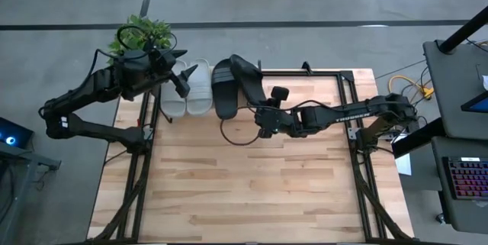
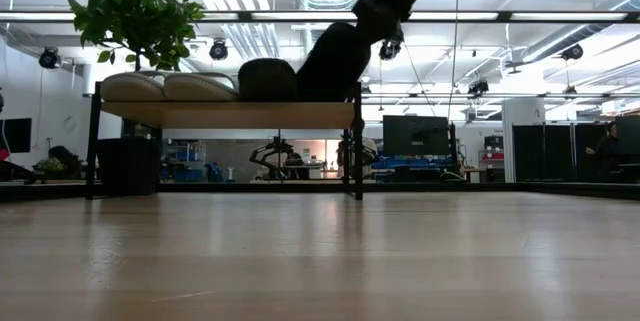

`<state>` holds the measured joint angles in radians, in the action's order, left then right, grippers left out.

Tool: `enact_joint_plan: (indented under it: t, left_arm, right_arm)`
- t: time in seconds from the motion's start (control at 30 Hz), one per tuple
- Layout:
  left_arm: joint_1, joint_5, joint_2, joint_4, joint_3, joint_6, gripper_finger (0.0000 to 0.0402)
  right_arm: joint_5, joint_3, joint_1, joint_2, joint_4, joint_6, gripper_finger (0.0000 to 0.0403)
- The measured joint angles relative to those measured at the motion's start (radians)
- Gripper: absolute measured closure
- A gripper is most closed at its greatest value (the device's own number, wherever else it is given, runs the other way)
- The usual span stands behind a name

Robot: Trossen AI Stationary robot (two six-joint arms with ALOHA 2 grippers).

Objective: Pick and place slides into the shelf
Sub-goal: Adjust the pair of black slippers on the shelf

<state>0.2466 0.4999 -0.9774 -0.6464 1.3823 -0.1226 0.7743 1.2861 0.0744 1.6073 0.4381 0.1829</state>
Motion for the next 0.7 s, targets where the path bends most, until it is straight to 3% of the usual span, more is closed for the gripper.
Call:
enact_joint_plan:
  t: [0.13, 0.3, 0.47, 0.6, 0.7]
  left_arm:
    - [0.0, 0.001, 0.004, -0.001, 0.0, 0.001, 0.015]
    - [0.0, 0.002, 0.006, 0.0, 0.0, 0.001, 0.015]
    - [0.0, 0.002, 0.01, 0.0, 0.0, 0.001, 0.015]
    - [0.0, 0.002, 0.011, 0.001, 0.0, 0.001, 0.015]
    - [0.0, 0.001, 0.012, 0.001, 0.0, 0.002, 0.015]
  right_arm:
    - [0.066, 0.009, 0.012, 0.0, 0.001, 0.043, 0.0353]
    - [0.111, 0.057, 0.021, 0.0, -0.002, 0.099, 0.0353]
    - [0.302, 0.117, 0.046, 0.006, 0.003, 0.291, 0.0353]
    - [0.313, 0.176, 0.052, 0.027, 0.107, 0.38, 0.0353]
    - [0.299, 0.224, 0.057, 0.071, 0.268, 0.354, 0.0353]
